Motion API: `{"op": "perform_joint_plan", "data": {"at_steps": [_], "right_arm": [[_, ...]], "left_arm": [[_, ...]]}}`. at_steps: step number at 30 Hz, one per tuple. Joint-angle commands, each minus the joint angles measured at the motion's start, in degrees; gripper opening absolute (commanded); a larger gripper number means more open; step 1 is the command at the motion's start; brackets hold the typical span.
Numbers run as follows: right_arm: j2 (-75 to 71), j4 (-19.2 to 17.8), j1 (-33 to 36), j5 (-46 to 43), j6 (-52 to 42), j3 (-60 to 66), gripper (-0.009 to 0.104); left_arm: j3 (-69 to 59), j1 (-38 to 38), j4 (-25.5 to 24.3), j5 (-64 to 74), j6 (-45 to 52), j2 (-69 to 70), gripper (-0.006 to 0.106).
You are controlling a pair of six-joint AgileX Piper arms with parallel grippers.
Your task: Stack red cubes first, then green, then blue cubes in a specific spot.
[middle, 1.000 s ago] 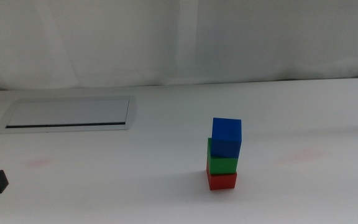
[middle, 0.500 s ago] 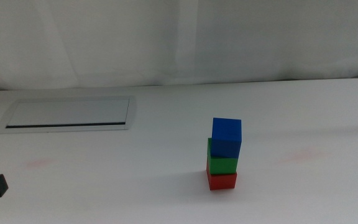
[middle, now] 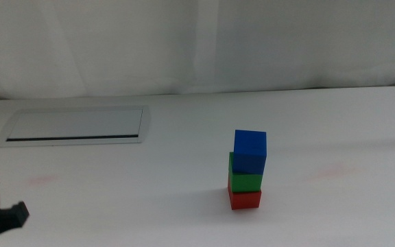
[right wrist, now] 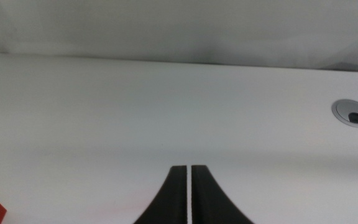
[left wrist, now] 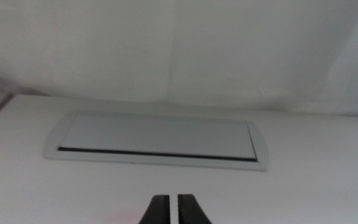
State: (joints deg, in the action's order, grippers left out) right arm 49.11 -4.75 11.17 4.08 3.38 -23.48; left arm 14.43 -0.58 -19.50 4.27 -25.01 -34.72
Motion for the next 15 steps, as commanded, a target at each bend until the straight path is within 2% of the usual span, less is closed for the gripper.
{"op": "perform_joint_plan", "data": {"at_steps": [1,9,15], "right_arm": [[-0.53,0.06,-0.35,-2.63,-0.11,0.36,-0.002],[-19.63,-0.16,-0.35,1.25,-0.38,0.36,-0.002],[-30.91,-0.16,-0.35,10.76,-0.38,0.36,-0.002]], "left_arm": [[-2.78,-0.08,0.52,-3.38,-0.68,0.24,-0.001],[-6.25,-0.08,0.52,-2.27,-1.57,0.27,-0.001],[-6.76,0.14,0.52,-5.82,-1.57,1.46,-0.001]]}}
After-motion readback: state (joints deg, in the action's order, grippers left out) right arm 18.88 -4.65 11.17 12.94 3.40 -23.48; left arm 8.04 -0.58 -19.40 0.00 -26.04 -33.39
